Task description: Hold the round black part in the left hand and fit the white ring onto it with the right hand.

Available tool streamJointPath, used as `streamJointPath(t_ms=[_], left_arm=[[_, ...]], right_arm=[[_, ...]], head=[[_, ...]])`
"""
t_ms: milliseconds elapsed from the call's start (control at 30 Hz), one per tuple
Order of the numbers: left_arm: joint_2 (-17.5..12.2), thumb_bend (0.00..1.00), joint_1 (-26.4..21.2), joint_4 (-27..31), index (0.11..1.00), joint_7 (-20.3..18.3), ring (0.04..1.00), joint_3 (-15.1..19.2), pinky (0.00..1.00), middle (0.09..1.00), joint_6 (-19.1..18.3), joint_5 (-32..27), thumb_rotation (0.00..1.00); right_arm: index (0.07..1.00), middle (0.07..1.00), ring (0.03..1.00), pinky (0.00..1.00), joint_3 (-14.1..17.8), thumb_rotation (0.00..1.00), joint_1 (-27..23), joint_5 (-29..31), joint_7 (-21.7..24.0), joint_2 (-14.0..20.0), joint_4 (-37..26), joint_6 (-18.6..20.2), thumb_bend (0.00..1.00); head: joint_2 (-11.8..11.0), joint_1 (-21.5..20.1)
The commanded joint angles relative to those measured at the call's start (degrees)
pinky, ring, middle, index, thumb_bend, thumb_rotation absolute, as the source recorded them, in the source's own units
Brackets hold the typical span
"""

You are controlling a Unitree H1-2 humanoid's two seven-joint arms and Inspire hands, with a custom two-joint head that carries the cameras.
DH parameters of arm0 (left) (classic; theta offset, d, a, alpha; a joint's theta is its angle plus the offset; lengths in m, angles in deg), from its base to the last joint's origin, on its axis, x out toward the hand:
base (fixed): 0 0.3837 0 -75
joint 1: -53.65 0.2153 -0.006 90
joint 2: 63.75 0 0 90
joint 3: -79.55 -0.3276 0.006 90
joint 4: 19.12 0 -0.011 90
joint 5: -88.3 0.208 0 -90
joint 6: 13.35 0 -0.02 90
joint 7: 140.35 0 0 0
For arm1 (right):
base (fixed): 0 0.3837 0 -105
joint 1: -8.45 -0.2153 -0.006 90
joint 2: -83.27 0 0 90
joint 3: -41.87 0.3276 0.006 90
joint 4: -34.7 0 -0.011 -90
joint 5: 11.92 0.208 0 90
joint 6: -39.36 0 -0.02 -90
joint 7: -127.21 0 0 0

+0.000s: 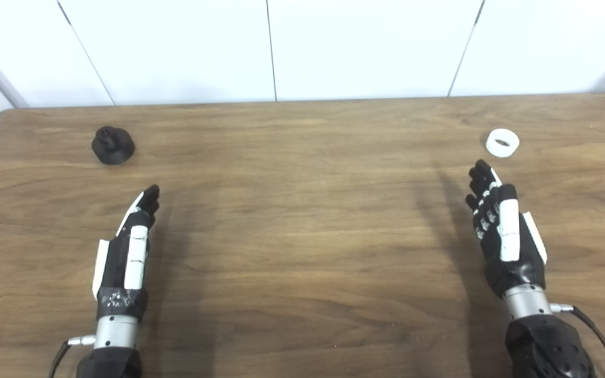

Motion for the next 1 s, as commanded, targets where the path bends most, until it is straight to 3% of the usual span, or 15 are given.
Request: streamJointPath(t_ms=[0, 267, 433, 600, 767, 967], left_arm=[[0.83, 0.56, -0.38, 0.8, 0.912, 0.69, 0.959, 0.06, 1.0, 0.944, 1.82, 0.74, 0.92], [0.66, 0.54, -0.24, 1.1, 0.921, 0.42, 0.968, -0.16, 1.0, 0.956, 1.31, 0.58, 0.95], [0.77, 0.56, -0.1, 0.91, 0.924, 0.27, 0.971, -0.33, 1.0, 0.959, 1.63, 0.44, 0.93], [1.52, 0.53, 0.42, 0.96, 0.925, 0.59, 0.969, -1.2, 1.0, 0.958, 1.78, 1.46, 0.89], [2.82, 0.53, 0.86, 0.1, 0.926, 1.59, 0.958, -2.69, 1.0, 0.952, 3.36, 3.69, 0.88], [3.61, 0.61, 1.31, -0.99, 0.924, 3.41, 0.96, -4.69, 1.0, 0.955, 3.31, 6.62, 0.87]], right_arm=[[0.965, 0.973, 1.0, 1.0, 0.34, 1.0, -0.65, 0.88, 0.46, 0.56, -1.26, -1.84, 0.62], [0.968, 0.975, 1.0, 1.0, 0.22, 1.0, -0.5, 1.16, 0.49, 0.66, -0.65, -2.2, 0.63], [0.967, 0.967, 1.0, 1.0, 0.17, 1.0, -0.34, 1.38, 0.82, 0.95, -0.05, -2.69, 0.62], [0.969, 0.962, 1.0, 1.0, 0.33, 1.0, 0.21, 1.37, 1.15, 1.46, 0.86, -3.78, 0.56], [0.97, 0.963, 1.0, 1.0, 1.12, 1.0, 0.77, 2.34, 2.5, 2.68, 2.85, -5.37, 0.57], [0.983, 0.972, 1.0, 1.0, 1.62, 1.0, 0.91, 3.79, 4.27, 4.04, 5.35, -6.87, 0.56]], head=[[0.02, 0.11], [0.05, 0.31], [-1.14, 1.39], [-3.77, 6.94], [-6.62, 11.98], [-10.27, 16.47]])
